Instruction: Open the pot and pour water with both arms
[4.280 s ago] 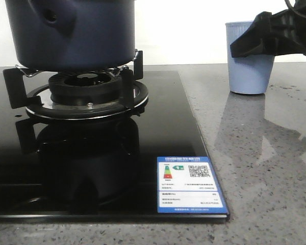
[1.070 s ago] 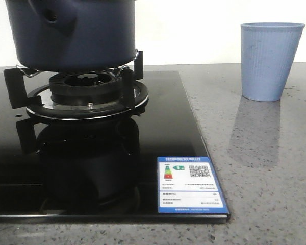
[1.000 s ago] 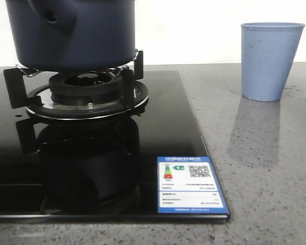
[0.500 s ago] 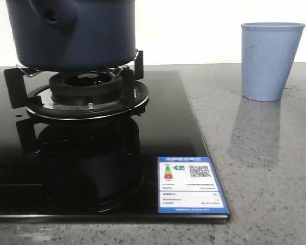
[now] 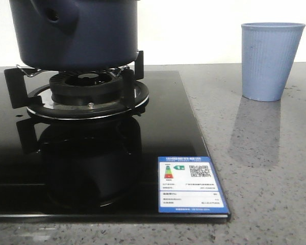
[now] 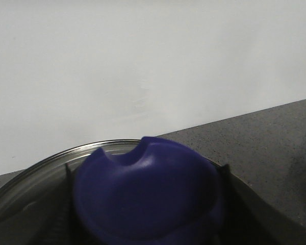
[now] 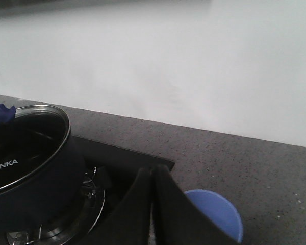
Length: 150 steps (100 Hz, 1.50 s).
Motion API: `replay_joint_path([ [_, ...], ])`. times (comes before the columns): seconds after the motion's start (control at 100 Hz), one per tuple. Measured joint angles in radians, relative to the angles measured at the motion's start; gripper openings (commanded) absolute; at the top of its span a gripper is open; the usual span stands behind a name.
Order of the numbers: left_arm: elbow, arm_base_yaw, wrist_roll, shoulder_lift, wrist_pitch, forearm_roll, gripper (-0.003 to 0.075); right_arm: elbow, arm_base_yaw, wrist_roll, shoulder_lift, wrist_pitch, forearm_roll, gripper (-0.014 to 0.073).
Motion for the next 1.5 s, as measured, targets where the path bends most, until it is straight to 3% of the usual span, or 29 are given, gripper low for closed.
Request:
replay_joint_path([
  [0.15,-0.002,0.0,0.0,0.0,0.0,0.0,0.0564,0.0,0.0,0.0,0.0,0.0,0.0,-0.0057],
  [0.39,-0.005,0.0,0.0,-0.02,0.002,0.0,0.0568,0.0,0.003,0.0,0.0,0.0,0.0,-0.0057],
  [0.61,-0.005,0.037,0.0,-0.168,0.016,0.0,0.056,0.0,0.071,0.0,0.0,0.01,0.0,-0.0055],
  [0.73,-0.005,0.104,0.0,-0.259,0.053,0.0,0.0441,0.0,0.082,0.005,-0.004,0.033,-0.002,-0.0053],
  [0.8,-0.005,0.156,0.0,-0.309,0.091,0.0,0.0289,0.0,0.082,0.027,-0.012,0.095,-0.002,-0.0041],
  [0.91,-0.001,0.242,0.0,-0.384,0.163,0.001,-0.0019,0.006,0.082,0.082,-0.037,0.239,-0.002,-0.0042],
  [1.15,0.099,0.369,0.0,-0.528,0.237,0.022,-0.0019,0.087,0.126,0.096,-0.121,0.384,-0.002,-0.0042],
  [1.31,0.249,0.401,0.0,-0.653,0.231,0.026,-0.0019,0.264,0.222,0.0,-0.264,0.517,-0.002,-0.0042],
  [1.5,0.485,0.401,0.0,-0.829,0.144,-0.011,-0.0019,0.5,0.234,-0.026,-0.49,0.62,-0.002,-0.0043],
])
